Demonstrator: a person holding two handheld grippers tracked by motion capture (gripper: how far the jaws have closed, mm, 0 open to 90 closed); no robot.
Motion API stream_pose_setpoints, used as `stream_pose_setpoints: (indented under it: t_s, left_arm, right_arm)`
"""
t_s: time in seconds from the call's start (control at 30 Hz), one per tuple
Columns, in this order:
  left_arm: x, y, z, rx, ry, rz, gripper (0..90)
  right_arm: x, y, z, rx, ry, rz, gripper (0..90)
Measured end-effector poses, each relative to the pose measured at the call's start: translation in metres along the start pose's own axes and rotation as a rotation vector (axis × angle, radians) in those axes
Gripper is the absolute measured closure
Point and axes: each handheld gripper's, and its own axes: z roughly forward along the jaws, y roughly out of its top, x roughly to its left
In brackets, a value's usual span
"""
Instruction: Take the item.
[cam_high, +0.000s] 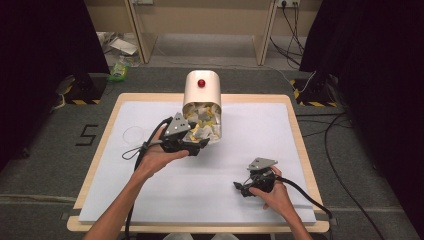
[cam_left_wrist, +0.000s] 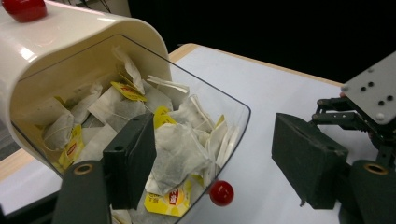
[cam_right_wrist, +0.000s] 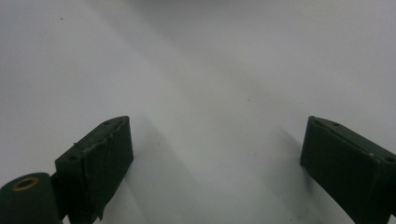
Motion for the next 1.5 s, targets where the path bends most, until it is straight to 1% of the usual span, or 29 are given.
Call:
stream_pose_setpoints:
  t_s: [0.17, 0.4, 0.53, 0.63, 0.7, 0.93, 1.13, 1.3, 1.5]
  left_arm:
    - [0.004, 0.001, 0.006, 0.014, 0.022, -0.012, 35.0]
    - [0.007, 0.001, 0.017, 0.04, 0.041, -0.02, 39.1]
    - [0.01, -0.001, 0.021, 0.048, 0.049, -0.033, 41.9]
    - [0.011, -0.001, 0.023, 0.053, 0.045, -0.046, 43.2]
    - [0.011, -0.002, 0.025, 0.062, 0.048, -0.042, 44.2]
    - [0.014, -0.003, 0.032, 0.08, 0.057, -0.048, 49.4]
    - [0.015, -0.003, 0.036, 0.093, 0.039, -0.057, 55.1]
    - [0.013, -0.003, 0.039, 0.108, 0.026, -0.042, 64.1]
    - [0.011, -0.003, 0.04, 0.119, 0.034, -0.024, 84.5]
  right_arm:
    - [0.0, 0.0, 0.0, 0.0, 0.0, 0.0, 9.8]
    - [0.0, 0.0, 0.0, 0.0, -0.001, 0.0, 9.8]
    - [0.0, 0.0, 0.0, 0.0, 0.0, 0.0, 9.8]
    - [0.0, 0.0, 0.0, 0.0, 0.0, 0.0, 9.8]
    - [0.0, 0.0, 0.0, 0.0, 0.0, 0.0, 9.8]
    - [0.0, 0.0, 0.0, 0.0, 0.0, 0.0, 9.8]
    - [0.0, 0.0, 0.0, 0.0, 0.0, 0.0, 9.8]
    - [0.0, 0.0, 0.0, 0.0, 0.0, 0.001, 9.8]
    - [0.0, 0.0, 0.0, 0.0, 0.0, 0.0, 9.8]
